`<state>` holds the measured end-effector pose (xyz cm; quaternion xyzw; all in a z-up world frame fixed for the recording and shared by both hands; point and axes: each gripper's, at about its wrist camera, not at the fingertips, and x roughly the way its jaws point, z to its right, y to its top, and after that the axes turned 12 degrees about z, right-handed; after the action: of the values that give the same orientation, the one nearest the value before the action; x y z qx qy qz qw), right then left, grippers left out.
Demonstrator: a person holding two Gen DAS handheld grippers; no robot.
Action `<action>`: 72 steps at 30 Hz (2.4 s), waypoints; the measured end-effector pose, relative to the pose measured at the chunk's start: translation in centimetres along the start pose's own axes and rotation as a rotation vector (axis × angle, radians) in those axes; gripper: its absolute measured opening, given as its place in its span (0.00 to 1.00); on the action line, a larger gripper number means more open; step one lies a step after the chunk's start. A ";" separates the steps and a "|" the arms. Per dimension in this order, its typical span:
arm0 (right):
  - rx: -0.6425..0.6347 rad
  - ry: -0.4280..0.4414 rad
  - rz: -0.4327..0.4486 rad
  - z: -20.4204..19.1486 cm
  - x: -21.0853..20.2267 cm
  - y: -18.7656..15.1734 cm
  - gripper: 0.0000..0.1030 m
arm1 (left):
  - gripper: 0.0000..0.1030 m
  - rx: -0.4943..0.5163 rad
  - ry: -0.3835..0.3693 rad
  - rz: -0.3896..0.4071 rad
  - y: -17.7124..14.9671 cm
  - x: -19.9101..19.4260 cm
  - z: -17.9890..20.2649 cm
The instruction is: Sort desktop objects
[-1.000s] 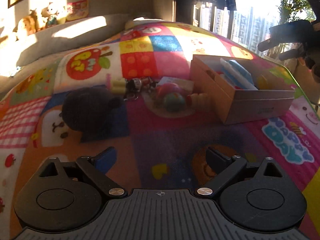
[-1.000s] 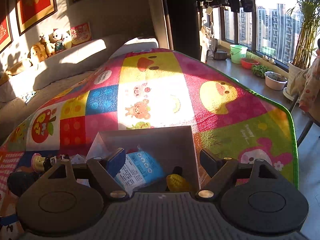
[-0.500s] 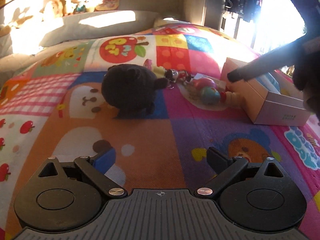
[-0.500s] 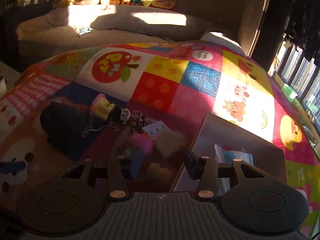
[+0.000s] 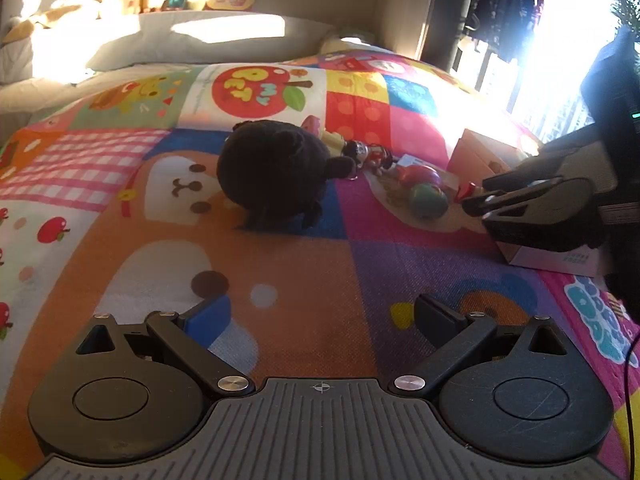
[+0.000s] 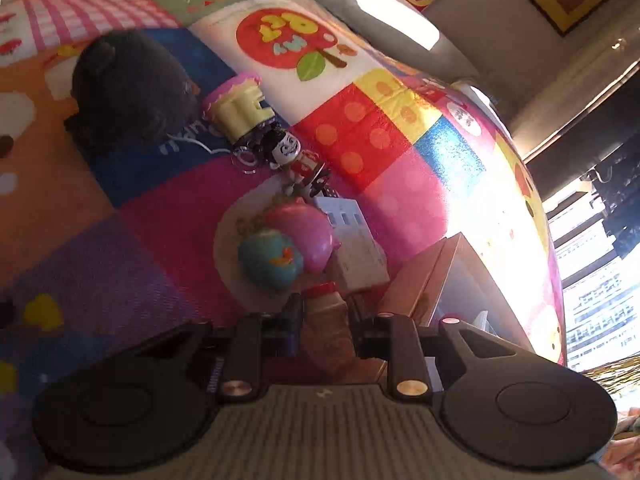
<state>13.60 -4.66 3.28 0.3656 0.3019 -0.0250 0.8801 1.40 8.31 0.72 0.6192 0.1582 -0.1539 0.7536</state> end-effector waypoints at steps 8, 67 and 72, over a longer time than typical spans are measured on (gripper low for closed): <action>0.470 0.307 0.085 4.1 -9.7 -4.1 0.23 | 0.98 0.009 0.007 -0.003 -0.1 0.0 0.2; 0.456 0.070 0.147 -4.6 -13.4 -8.4 0.73 | 0.99 0.096 0.135 0.052 2.7 -4.1 -0.8; 0.423 0.108 0.137 -5.9 -12.7 -7.8 0.71 | 0.99 0.086 0.105 0.029 1.7 -3.9 -1.0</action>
<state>-1.86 -8.68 2.13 0.5625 0.3110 -0.0084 0.7660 -1.42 9.76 3.75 0.6602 0.1818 -0.1171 0.7193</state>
